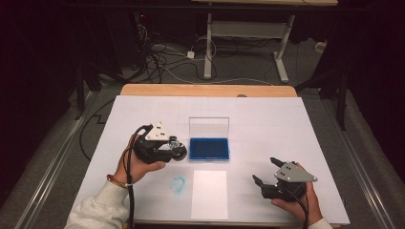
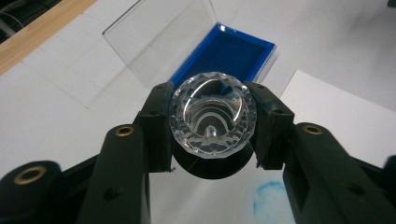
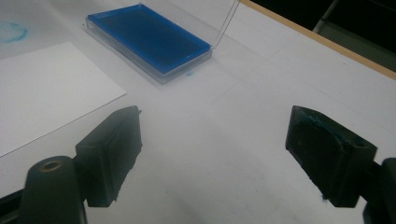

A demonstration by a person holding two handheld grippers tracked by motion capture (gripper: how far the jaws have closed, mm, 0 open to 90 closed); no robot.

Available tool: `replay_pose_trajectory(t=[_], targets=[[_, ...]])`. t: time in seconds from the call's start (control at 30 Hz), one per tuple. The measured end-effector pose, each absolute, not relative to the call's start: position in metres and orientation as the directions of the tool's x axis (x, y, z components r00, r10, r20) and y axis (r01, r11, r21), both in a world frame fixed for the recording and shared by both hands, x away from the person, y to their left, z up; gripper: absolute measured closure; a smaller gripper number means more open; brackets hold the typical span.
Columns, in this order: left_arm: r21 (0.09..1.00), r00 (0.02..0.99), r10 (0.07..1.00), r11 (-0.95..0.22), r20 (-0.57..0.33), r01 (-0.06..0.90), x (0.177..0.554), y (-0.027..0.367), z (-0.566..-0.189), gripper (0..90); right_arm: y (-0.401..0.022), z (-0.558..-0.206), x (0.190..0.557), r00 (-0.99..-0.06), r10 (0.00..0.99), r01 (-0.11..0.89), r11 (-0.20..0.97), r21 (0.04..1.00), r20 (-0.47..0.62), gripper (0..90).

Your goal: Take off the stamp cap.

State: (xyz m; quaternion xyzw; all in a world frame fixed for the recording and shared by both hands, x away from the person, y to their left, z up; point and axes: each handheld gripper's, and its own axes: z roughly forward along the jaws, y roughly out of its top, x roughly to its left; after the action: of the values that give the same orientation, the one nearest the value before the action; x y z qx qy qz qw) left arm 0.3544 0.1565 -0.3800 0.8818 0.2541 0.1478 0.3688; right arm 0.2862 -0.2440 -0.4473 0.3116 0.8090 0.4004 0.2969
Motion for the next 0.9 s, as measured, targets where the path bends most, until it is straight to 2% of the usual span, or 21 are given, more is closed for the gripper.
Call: replay_pose_trajectory(t=[0.57, 0.9], targets=[[0.746, 0.854, 0.516, -0.594, 0.067, 0.301, 0.37, 0.127, -0.374, 54.9, -0.214, -0.443, 0.303, -0.677, 0.695, 0.219, 0.503, 0.836, -0.242, 18.1], [0.778, 0.871, 0.491, -0.555, 0.022, 0.294, 0.382, 0.117, -0.373, 54.8, -0.181, -0.44, 0.344, -0.734, 0.647, 0.165, 0.468, 0.868, -0.209, 19.1]])
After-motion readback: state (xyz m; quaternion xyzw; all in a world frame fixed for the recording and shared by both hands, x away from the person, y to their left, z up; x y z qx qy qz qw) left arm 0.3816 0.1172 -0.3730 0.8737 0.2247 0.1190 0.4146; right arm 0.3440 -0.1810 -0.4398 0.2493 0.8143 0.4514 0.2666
